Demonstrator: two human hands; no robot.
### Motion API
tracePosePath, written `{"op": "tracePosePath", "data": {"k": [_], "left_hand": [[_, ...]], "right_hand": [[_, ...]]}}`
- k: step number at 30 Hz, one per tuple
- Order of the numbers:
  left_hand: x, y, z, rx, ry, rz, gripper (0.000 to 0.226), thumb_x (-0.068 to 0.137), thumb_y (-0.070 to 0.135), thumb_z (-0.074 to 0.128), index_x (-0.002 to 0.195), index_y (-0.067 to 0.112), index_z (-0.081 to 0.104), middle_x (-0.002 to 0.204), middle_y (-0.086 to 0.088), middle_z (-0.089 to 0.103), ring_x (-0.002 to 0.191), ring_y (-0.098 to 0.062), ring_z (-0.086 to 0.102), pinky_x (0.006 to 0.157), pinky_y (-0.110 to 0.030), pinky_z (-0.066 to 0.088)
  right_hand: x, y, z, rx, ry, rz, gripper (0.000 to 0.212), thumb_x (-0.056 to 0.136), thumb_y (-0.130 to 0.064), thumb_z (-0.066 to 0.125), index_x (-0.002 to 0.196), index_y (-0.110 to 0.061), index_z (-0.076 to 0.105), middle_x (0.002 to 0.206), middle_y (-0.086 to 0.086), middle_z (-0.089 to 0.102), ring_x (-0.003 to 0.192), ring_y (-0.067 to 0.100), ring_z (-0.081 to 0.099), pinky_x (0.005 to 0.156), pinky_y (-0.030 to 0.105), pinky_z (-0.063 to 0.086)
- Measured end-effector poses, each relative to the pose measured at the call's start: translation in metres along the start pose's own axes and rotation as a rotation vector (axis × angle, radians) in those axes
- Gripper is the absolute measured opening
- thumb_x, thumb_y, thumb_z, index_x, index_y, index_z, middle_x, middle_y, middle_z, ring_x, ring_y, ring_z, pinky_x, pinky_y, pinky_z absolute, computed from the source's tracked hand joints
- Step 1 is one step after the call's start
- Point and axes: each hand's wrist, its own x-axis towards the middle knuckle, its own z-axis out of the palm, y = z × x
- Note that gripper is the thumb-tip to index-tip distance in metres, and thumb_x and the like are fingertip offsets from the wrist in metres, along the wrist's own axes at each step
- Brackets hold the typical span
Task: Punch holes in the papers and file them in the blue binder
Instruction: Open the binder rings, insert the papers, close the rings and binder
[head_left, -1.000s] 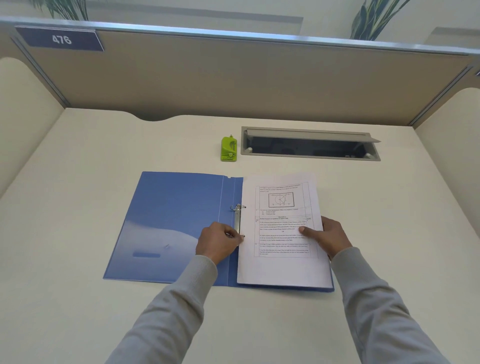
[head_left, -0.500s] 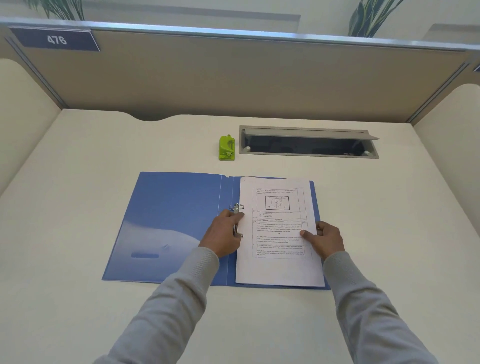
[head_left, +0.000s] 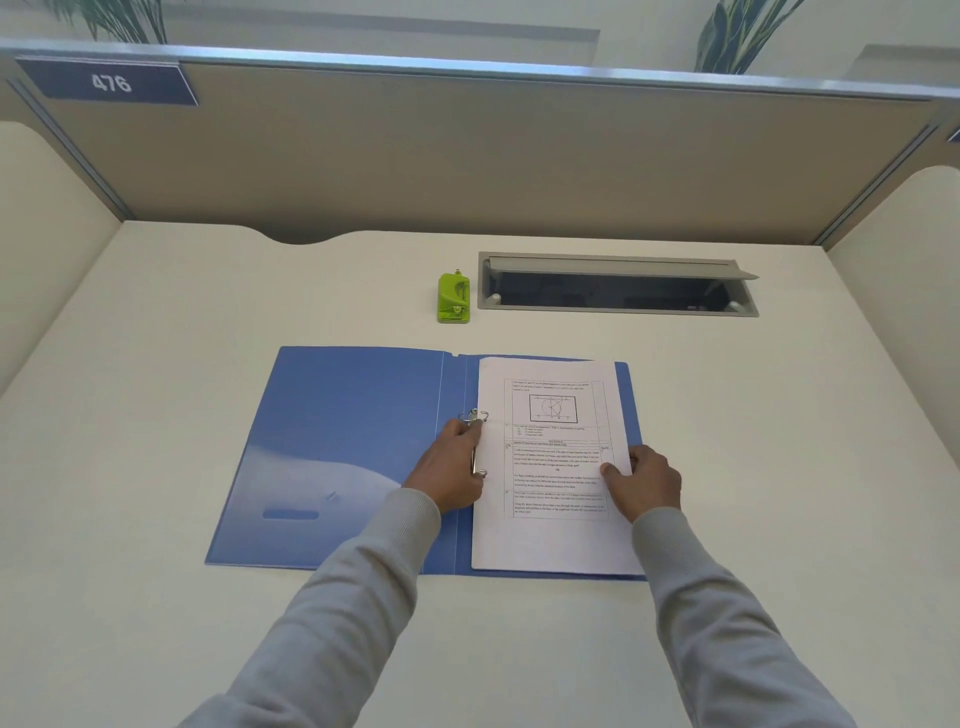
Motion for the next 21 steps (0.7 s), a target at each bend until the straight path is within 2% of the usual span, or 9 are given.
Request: {"op": "tracePosePath", "data": {"k": [3,6,8,11,15,18,21], "left_hand": [[0.000,-0.001,0.001,-0.018,0.011,-0.007,0.064,0.090,0.013,0.066,0.148,0.014,0.037,0.126,-0.003,0.044,0.093,-0.018,0.053,0.093,-0.033,0.053],[0.001,-0.003,0.002,-0.008,0.014,-0.001,0.053,0.091,0.014,0.066,0.140,0.012,0.044,0.122,-0.004,0.046,0.094,-0.019,0.054,0.092,-0.031,0.053],[0.000,-0.002,0.002,0.002,0.006,0.009,0.060,0.093,0.015,0.065,0.147,0.012,0.039,0.126,-0.005,0.046,0.098,-0.019,0.054,0.090,-0.027,0.050],[0.000,-0.003,0.001,0.008,-0.003,0.015,0.065,0.094,0.019,0.066,0.151,0.012,0.035,0.128,-0.005,0.045,0.103,-0.021,0.055,0.094,-0.030,0.051],[0.001,-0.005,0.000,-0.002,-0.003,0.024,0.066,0.091,0.022,0.069,0.148,0.012,0.039,0.124,-0.004,0.046,0.096,-0.019,0.053,0.093,-0.032,0.051],[0.001,-0.004,-0.001,-0.012,-0.003,0.025,0.070,0.091,0.023,0.070,0.151,0.013,0.035,0.126,-0.004,0.046,0.099,-0.018,0.051,0.093,-0.029,0.049],[0.000,-0.004,-0.001,-0.026,-0.003,0.019,0.073,0.090,0.024,0.071,0.152,0.014,0.034,0.125,-0.003,0.046,0.099,-0.019,0.053,0.096,-0.032,0.051]], "right_hand": [[0.000,0.000,0.003,0.001,0.015,0.002,0.034,0.092,-0.019,0.067,0.122,-0.003,0.065,0.119,0.016,0.072,0.109,0.037,0.066,0.092,0.034,0.050],[0.000,0.000,0.007,-0.026,0.029,0.007,0.036,0.090,-0.023,0.067,0.122,-0.004,0.065,0.116,0.018,0.069,0.107,0.037,0.065,0.091,0.036,0.051],[-0.001,0.000,0.009,-0.055,0.034,0.008,0.039,0.090,-0.023,0.066,0.124,-0.004,0.064,0.117,0.020,0.065,0.109,0.039,0.062,0.094,0.040,0.050],[-0.003,-0.002,0.012,-0.094,0.057,0.016,0.041,0.091,-0.022,0.066,0.127,-0.002,0.061,0.120,0.022,0.058,0.112,0.041,0.059,0.096,0.042,0.049],[-0.003,-0.002,0.015,-0.127,0.071,0.038,0.046,0.091,-0.025,0.065,0.130,-0.001,0.058,0.123,0.021,0.054,0.116,0.042,0.055,0.099,0.046,0.048],[-0.007,-0.008,0.016,-0.210,0.107,0.062,0.050,0.091,-0.028,0.065,0.131,0.000,0.051,0.129,0.020,0.048,0.121,0.041,0.049,0.099,0.047,0.045],[-0.013,-0.019,0.020,-0.259,0.154,-0.040,0.051,0.090,-0.025,0.065,0.131,-0.001,0.048,0.131,0.019,0.044,0.121,0.040,0.046,0.096,0.046,0.045]]}}
